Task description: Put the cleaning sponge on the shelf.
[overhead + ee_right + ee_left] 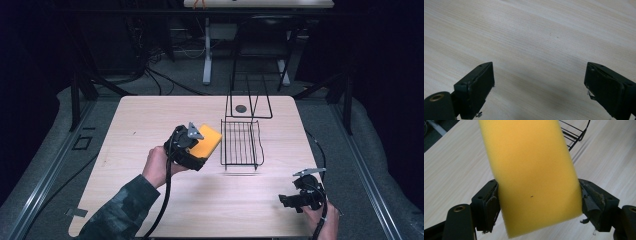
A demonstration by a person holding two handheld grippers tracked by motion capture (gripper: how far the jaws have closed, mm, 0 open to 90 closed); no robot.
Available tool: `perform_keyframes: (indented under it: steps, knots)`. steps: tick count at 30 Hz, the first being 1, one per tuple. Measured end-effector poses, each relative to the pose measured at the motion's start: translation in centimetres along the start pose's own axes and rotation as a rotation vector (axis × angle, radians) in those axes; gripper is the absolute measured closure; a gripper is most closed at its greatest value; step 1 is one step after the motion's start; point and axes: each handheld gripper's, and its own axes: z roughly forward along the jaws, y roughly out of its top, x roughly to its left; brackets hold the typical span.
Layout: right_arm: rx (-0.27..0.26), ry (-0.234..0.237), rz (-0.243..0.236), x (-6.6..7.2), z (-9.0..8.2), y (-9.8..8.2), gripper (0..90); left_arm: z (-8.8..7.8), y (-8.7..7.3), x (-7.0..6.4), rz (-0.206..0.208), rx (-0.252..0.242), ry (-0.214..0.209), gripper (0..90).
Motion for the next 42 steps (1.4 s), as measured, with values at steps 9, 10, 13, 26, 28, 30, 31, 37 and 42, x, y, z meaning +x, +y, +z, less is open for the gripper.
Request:
perform_keyframes:
  steps: [9,10,13,26,28,30,31,37,42]
  knots:
    - [-0.002,0.003,0.003,-0.1,0.0,0.0,8.8,1.3,1.3,-0.1,0.005,-0.003,-0.02,23.9]
    - [-0.002,0.003,0.003,-0.1,0.0,0.0,8.8,1.3,1.3,-0.1,0.005,-0.003,-0.02,23.9]
    - [0.005,0.006,-0.001,-0.1,0.1,0.0,8.8,1.6,1.8,-0.1,0.002,-0.005,-0.022,24.0]
    - [0.003,0.006,-0.005,0.0,0.2,0.0,8.9,3.3,3.1,0.0,-0.003,-0.017,-0.054,24.2]
    - [0.003,0.006,-0.004,0.0,0.2,0.0,8.9,3.7,3.3,0.1,-0.009,-0.016,-0.063,24.2]
    - [0.003,0.006,-0.004,-0.1,0.2,0.0,8.9,3.9,3.4,0.1,-0.009,-0.02,-0.067,24.3]
    - [0.004,0.007,-0.005,0.0,0.2,0.0,8.9,4.1,3.5,0.0,-0.006,-0.02,-0.069,24.3]
    - [0.006,0.007,-0.005,0.0,0.2,0.0,8.9,5.7,3.9,0.1,-0.009,-0.007,-0.1,24.5]
    - [0.01,0.009,-0.011,0.2,0.2,0.1,9.0,7.1,4.2,0.2,-0.017,-0.002,-0.11,24.6]
